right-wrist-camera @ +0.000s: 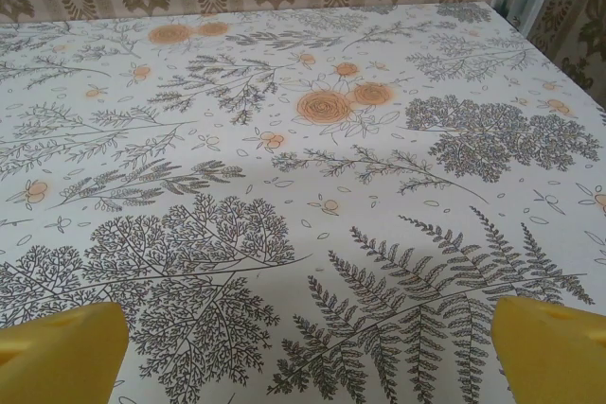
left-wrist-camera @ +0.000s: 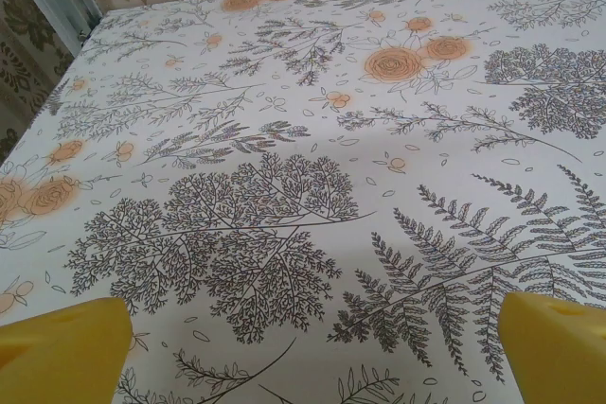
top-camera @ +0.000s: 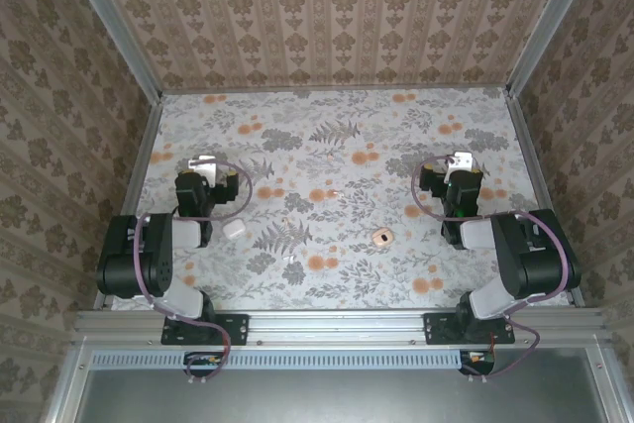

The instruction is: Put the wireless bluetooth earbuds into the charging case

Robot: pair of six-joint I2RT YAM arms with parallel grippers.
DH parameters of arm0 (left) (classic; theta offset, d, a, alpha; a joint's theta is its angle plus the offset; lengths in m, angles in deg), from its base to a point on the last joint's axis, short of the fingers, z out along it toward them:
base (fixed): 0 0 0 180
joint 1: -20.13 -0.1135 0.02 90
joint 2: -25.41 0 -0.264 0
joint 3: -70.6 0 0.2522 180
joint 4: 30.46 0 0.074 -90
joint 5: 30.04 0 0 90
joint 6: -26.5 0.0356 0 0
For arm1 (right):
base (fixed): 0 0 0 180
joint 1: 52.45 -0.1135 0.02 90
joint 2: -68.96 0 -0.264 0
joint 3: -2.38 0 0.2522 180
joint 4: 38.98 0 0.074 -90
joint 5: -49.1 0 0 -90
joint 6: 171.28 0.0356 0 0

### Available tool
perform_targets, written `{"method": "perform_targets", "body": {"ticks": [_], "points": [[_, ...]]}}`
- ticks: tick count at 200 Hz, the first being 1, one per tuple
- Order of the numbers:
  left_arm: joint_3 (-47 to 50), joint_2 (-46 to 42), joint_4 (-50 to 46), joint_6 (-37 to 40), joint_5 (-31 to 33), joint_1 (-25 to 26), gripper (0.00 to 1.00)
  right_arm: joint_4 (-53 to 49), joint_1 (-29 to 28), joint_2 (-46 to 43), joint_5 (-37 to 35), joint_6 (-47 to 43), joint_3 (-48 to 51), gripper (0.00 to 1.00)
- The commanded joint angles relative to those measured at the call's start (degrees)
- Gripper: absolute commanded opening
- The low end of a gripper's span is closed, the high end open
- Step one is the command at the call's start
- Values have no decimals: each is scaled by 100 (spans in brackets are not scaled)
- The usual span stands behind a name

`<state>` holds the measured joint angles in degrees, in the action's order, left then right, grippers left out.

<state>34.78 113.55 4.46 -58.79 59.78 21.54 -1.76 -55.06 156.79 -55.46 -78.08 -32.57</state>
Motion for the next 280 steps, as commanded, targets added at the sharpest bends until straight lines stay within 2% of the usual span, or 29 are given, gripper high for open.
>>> {"method": "perform_targets", "body": {"ticks": [1, 280], "points": [[-118, -20, -17, -119, -45, -36, 100, 79, 3, 0, 70, 66, -78, 100], [-123, -32, -39, -193, -159, -132, 100, 76, 6, -3, 68, 67, -79, 100]]}}
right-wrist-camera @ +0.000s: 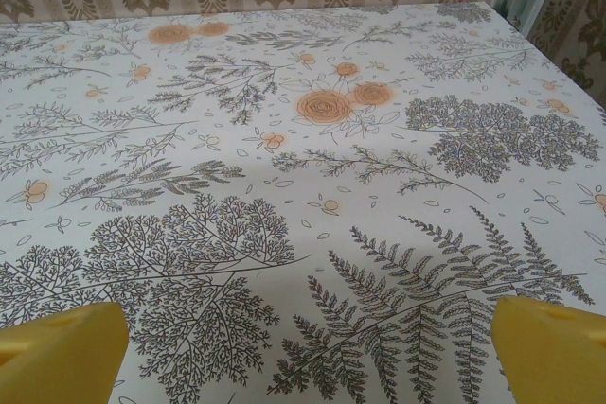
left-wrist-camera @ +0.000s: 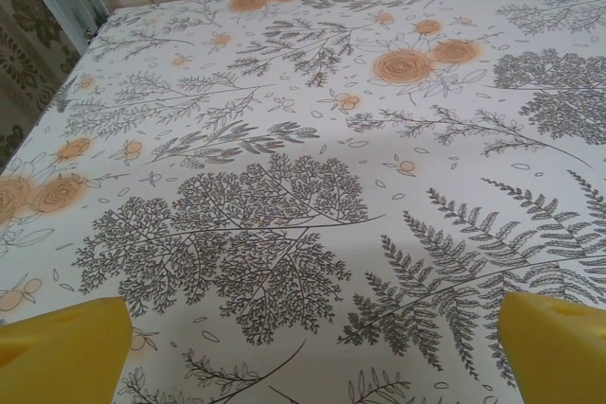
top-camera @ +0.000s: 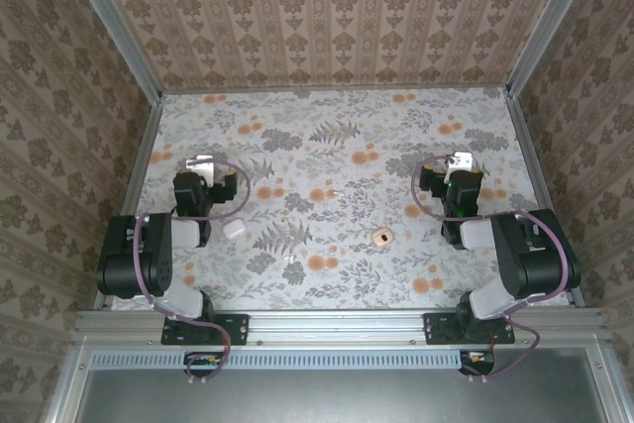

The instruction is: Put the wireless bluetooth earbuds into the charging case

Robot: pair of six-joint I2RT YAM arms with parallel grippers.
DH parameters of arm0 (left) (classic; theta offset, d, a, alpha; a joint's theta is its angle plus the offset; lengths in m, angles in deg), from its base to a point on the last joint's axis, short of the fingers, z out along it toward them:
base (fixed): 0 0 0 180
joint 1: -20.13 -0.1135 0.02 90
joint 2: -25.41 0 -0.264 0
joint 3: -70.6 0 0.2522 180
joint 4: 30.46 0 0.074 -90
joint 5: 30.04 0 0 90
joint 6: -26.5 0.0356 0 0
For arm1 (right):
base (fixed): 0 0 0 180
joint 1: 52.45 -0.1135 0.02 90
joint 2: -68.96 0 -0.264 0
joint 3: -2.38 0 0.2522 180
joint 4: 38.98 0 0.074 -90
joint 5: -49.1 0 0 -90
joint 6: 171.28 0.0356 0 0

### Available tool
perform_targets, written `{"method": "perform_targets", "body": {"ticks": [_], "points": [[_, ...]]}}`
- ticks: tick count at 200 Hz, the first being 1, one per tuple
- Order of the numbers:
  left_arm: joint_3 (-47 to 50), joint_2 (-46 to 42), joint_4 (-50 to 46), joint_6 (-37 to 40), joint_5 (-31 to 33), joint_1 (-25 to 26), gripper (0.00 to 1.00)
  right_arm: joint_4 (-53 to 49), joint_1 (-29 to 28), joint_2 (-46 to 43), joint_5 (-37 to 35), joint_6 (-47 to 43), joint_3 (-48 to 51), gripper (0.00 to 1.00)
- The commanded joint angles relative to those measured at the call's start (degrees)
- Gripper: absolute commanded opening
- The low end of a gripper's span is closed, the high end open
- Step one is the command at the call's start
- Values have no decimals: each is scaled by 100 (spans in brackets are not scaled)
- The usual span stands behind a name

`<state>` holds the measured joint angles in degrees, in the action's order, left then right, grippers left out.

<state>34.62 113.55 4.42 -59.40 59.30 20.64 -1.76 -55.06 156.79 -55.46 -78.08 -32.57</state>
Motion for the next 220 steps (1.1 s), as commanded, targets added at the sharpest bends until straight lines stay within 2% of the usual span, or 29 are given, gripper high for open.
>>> {"method": "perform_targets", "body": {"ticks": [1, 21, 45, 82, 106, 117, 133, 159, 188, 220], "points": [[-107, -33, -28, -130, -110, -38, 100, 77, 6, -3, 68, 67, -79, 100], [-119, -188, -162, -112, -72, -28, 100, 43, 6, -53, 44, 75, -77, 100], [-141, -840, -783, -344, 345, -29, 100, -667, -2, -555, 107, 42, -235, 100], [-1078, -1906, -3974, -851, 929, -146, 100, -3408, -3, -1493, 245, 736, -1232, 100], [-1862, -2162, -5954, -1895, 1010, -304, 100, -4540, -58, -1475, 384, 1434, -1838, 100], [-2126, -2211, -6678, -2225, 835, -371, 100, -5043, -153, -1361, 551, 1595, -2142, 100], [-2403, -2260, -7490, -2325, 387, -444, 100, -5514, -446, -1153, 631, 1703, -2532, 100], [-2467, -2408, -8406, -2331, -315, -500, 100, -5955, -1299, -847, 648, 1726, -3060, 100], [-2321, -2467, -8808, -2662, -1171, -477, 99, -6169, -2260, -266, 632, 1769, -3515, 100], [-2208, -2142, -8942, -3199, -1249, -28, 88, -6280, -3042, 271, 739, 1980, -3938, 100]]}}
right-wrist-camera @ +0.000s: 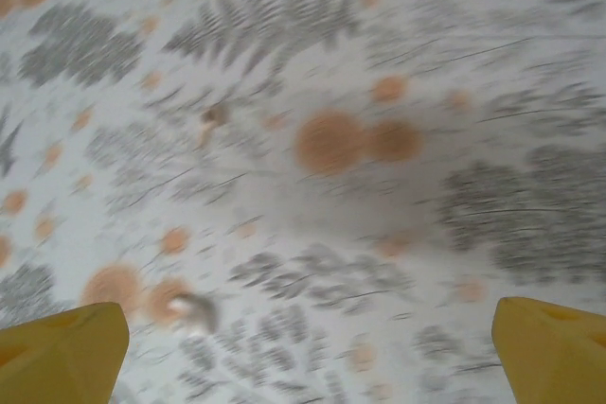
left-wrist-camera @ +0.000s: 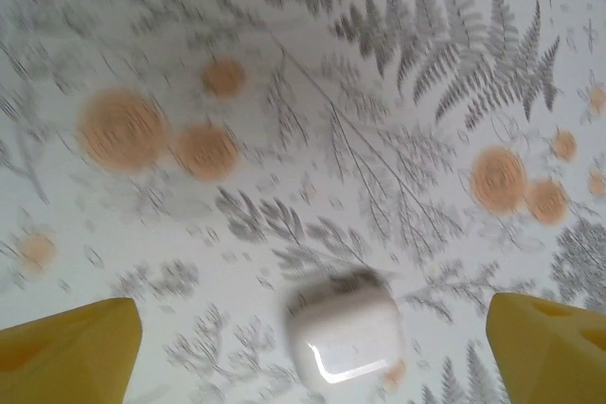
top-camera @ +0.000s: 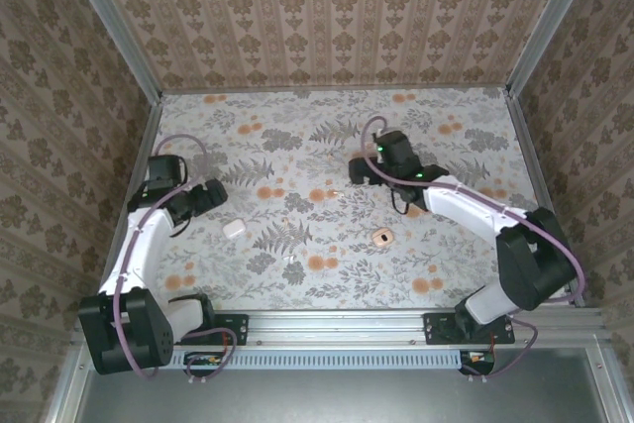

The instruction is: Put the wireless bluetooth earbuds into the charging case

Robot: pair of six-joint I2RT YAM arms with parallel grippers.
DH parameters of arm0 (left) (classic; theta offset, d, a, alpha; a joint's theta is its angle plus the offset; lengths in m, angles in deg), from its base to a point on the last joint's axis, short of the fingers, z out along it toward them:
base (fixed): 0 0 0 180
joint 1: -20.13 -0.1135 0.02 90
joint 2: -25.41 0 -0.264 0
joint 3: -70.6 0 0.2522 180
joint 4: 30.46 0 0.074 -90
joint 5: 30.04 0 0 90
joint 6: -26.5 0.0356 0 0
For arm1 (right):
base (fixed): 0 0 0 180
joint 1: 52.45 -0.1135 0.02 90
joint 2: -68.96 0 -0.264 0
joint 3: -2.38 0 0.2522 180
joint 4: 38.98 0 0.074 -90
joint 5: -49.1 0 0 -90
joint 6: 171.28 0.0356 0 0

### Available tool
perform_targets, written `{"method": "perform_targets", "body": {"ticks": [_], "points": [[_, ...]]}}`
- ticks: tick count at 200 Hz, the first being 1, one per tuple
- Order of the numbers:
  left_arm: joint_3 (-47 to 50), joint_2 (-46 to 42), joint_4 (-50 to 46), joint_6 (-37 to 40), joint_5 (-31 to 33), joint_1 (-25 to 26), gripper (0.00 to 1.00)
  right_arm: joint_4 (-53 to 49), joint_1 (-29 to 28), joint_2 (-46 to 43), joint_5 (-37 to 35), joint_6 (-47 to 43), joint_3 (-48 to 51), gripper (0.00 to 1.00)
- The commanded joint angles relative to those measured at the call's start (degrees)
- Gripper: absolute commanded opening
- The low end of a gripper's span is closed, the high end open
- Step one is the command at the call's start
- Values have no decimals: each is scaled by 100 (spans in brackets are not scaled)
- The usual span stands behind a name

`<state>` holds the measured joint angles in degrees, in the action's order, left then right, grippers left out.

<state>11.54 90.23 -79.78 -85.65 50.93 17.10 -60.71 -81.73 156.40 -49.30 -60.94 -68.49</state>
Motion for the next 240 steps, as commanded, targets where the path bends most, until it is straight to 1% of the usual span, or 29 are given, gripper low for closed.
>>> {"method": "perform_targets", "body": {"ticks": [1, 13, 31, 46, 75, 95, 138, 171, 197, 215, 240], "points": [[104, 207, -523, -590, -409, 345, 88, -387, -394, 327, 130, 272, -355, 100], [154, 405, -456, -748, -367, 583, 85, -390, -623, 508, 230, 330, -469, 100], [281, 732, -212, -1015, -275, 866, 83, -356, -907, 732, 393, 372, -567, 100], [282, 1000, -161, -1212, -170, 999, 82, -379, -1106, 856, 490, 384, -618, 100], [170, 1279, -194, -1405, 268, 1306, 83, -389, -1345, 907, 542, 424, -564, 100], [169, 1470, -71, -1521, 303, 1353, 82, -401, -1385, 918, 598, 484, -537, 100], [144, 1776, 21, -1628, 632, 1454, 79, -493, -1386, 852, 488, 478, -560, 100], [130, 1960, 152, -1593, 658, 1489, 79, -560, -1388, 859, 436, 427, -651, 100], [75, 2092, 163, -1488, 671, 1584, 74, -618, -1373, 874, 420, 478, -706, 100], [45, 2175, 176, -1400, 764, 1680, 72, -581, -1356, 863, 401, 579, -673, 100], [-39, 2361, 176, -1237, 780, 1799, 69, -532, -1236, 948, 563, 780, -619, 100]]}}
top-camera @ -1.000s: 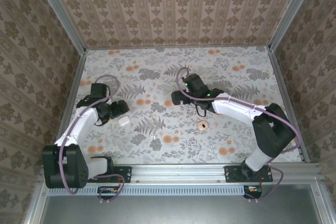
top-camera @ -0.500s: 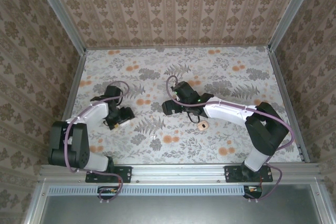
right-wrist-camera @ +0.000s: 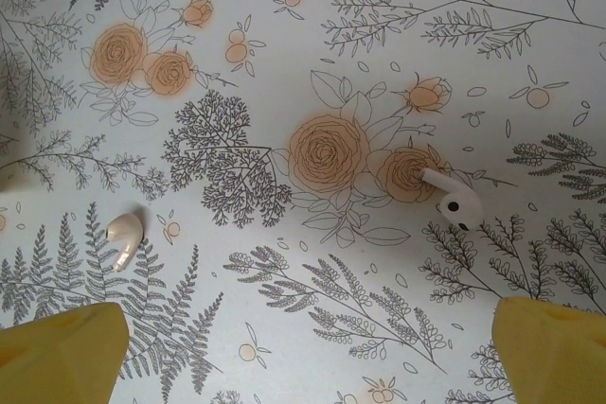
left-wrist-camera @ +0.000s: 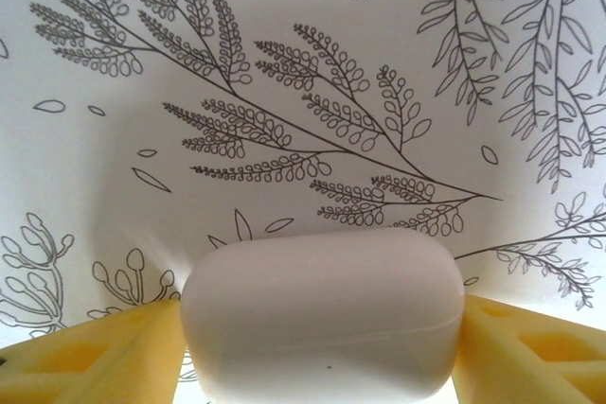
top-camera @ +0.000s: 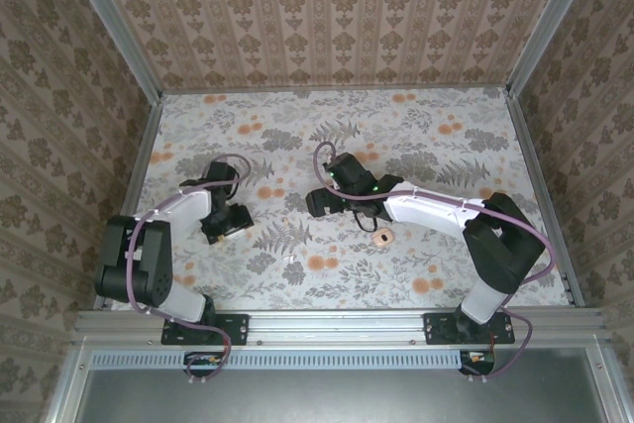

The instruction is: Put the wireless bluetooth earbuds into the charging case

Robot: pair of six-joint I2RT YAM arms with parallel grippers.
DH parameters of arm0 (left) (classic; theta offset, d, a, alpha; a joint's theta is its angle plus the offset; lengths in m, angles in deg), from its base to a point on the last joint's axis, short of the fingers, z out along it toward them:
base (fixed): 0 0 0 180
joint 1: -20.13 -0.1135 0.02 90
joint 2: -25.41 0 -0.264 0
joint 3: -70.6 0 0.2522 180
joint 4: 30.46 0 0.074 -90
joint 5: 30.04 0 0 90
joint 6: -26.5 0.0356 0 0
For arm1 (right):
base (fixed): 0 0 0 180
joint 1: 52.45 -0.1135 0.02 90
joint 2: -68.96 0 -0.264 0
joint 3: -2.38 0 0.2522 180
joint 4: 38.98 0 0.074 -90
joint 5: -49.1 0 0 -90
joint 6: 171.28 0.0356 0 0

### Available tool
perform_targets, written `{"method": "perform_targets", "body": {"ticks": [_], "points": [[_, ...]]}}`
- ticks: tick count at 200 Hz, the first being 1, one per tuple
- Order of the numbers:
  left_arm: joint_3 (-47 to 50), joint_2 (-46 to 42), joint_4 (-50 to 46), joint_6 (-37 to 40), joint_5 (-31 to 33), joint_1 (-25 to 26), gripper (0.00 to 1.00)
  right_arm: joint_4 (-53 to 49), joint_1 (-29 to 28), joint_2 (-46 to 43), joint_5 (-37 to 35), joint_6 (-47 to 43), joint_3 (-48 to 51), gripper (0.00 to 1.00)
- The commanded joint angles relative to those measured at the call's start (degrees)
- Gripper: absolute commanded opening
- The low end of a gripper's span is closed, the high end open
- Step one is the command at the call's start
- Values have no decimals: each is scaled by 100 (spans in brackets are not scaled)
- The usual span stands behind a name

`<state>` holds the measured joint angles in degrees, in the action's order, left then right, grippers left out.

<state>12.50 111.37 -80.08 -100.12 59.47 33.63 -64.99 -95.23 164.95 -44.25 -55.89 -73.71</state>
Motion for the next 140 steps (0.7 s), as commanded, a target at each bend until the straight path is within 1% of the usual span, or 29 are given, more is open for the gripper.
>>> {"method": "perform_targets", "body": {"ticks": [1, 44, 63, 85, 96, 104, 108, 111, 118, 140], "points": [[-145, 260, 204, 213, -74, 154, 69, -107, 122, 99, 74, 287, -96, 100], [-477, 326, 70, 675, 58, 565, 60, 113, 639, -47, 705, 812, 199, 100], [-672, 360, 31, 910, 108, 752, 59, 218, 1004, -193, 1119, 935, 334, 97], [-911, 504, 36, 1157, 18, 929, 58, 206, 1530, -360, 1688, 1076, 439, 95], [-1042, 518, 96, 1333, -38, 1087, 57, 161, 1770, -452, 1938, 1123, 483, 94], [-1145, 514, 151, 1463, -32, 1207, 56, 113, 1914, -532, 2098, 1129, 515, 92], [-1199, 517, 176, 1533, -17, 1223, 56, 103, 1969, -582, 2160, 1119, 536, 91], [-1240, 519, 200, 1577, 18, 1401, 56, 85, 2019, -617, 2204, 1109, 547, 90], [-1327, 543, 238, 1684, 84, 1522, 55, 63, 2110, -696, 2271, 1061, 587, 89], [-1696, 730, 390, 1970, 123, 1809, 53, -78, 2412, -970, 2430, 948, 684, 85]]}}
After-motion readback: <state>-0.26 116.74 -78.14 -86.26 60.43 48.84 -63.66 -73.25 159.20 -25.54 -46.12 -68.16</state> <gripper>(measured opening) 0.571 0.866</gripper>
